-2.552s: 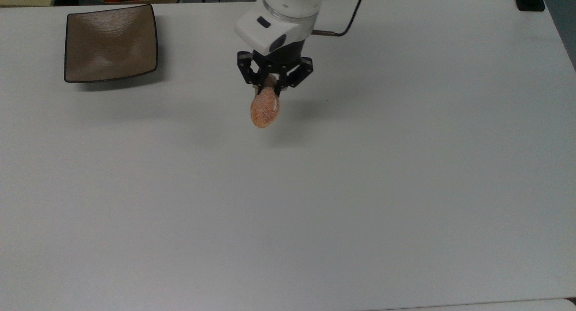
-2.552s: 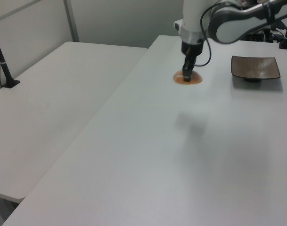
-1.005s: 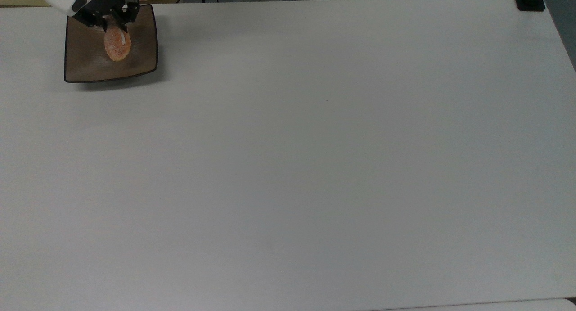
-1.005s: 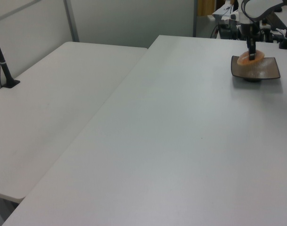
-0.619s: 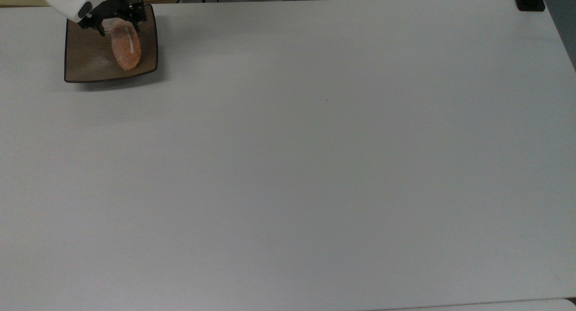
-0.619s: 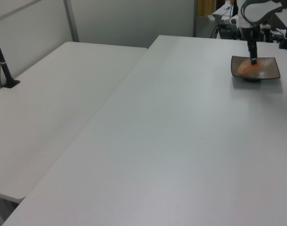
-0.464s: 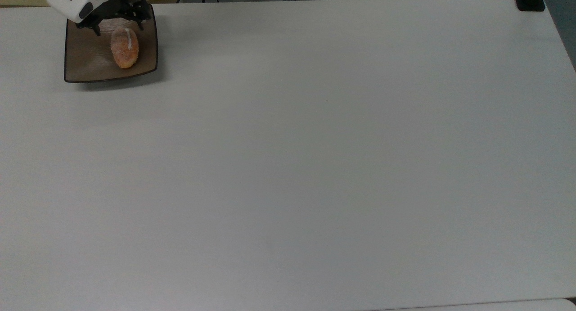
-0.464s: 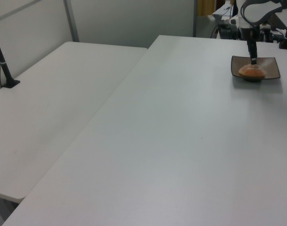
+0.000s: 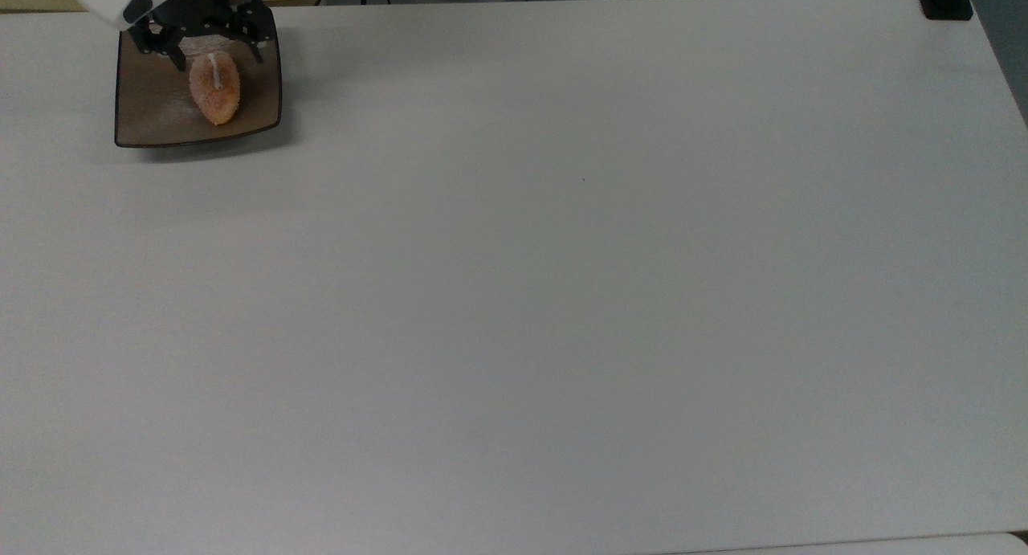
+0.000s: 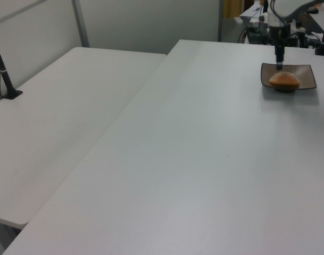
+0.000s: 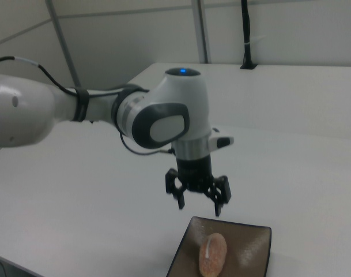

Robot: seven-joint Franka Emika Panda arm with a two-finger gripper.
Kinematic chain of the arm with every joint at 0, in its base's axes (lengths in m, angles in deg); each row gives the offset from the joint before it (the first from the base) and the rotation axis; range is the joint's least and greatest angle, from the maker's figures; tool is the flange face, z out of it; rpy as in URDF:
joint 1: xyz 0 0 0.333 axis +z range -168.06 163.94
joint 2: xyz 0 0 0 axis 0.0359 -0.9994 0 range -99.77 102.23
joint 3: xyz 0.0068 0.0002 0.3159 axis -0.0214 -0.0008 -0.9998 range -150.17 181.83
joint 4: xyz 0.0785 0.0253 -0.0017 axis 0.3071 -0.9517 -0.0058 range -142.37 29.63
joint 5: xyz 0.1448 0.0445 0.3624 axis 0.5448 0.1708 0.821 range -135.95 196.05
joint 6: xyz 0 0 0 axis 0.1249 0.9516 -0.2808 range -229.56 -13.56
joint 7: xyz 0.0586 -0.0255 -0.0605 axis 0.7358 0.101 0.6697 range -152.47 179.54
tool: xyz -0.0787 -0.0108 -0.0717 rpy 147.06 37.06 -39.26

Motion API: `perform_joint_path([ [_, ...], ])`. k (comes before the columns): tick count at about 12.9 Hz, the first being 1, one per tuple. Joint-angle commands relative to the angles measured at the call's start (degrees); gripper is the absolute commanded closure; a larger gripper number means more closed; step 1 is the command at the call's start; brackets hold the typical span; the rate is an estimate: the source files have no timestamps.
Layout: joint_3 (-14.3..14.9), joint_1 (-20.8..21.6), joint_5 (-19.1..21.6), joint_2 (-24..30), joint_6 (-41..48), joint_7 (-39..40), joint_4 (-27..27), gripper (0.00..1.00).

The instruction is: Bread is placed on a ceramic plate

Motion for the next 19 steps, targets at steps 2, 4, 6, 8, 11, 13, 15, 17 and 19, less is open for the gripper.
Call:
perform_joint_path([
  [2, -2.8, 0.2, 6.7, 3.1, 8.4, -10.3, 10.5, 0.0],
  [4, -5.2, -0.5, 7.1, 4.7, 15.5, -12.4, 14.3, 0.0],
  [6, -10.4, -3.1, 8.8, 6.0, 19.2, -16.3, 17.1, 0.0],
  [8, -18.7, -5.9, 9.1, 7.1, 20.5, -21.7, 18.2, 0.0],
  [11, -27.2, -6.1, 8.1, 7.2, 19.8, -28.1, 18.4, 0.0],
  [13, -30.8, -6.0, 7.6, 6.9, 19.4, -29.0, 18.2, 0.0],
  [15, -33.7, -6.1, 7.6, 6.7, 18.2, -32.2, 18.0, 0.0],
  [17, -34.8, -6.1, 6.9, 6.3, 18.1, -33.0, 17.8, 0.0],
  [19, -34.8, -6.0, 6.2, 6.0, 16.6, -33.4, 17.3, 0.0],
])
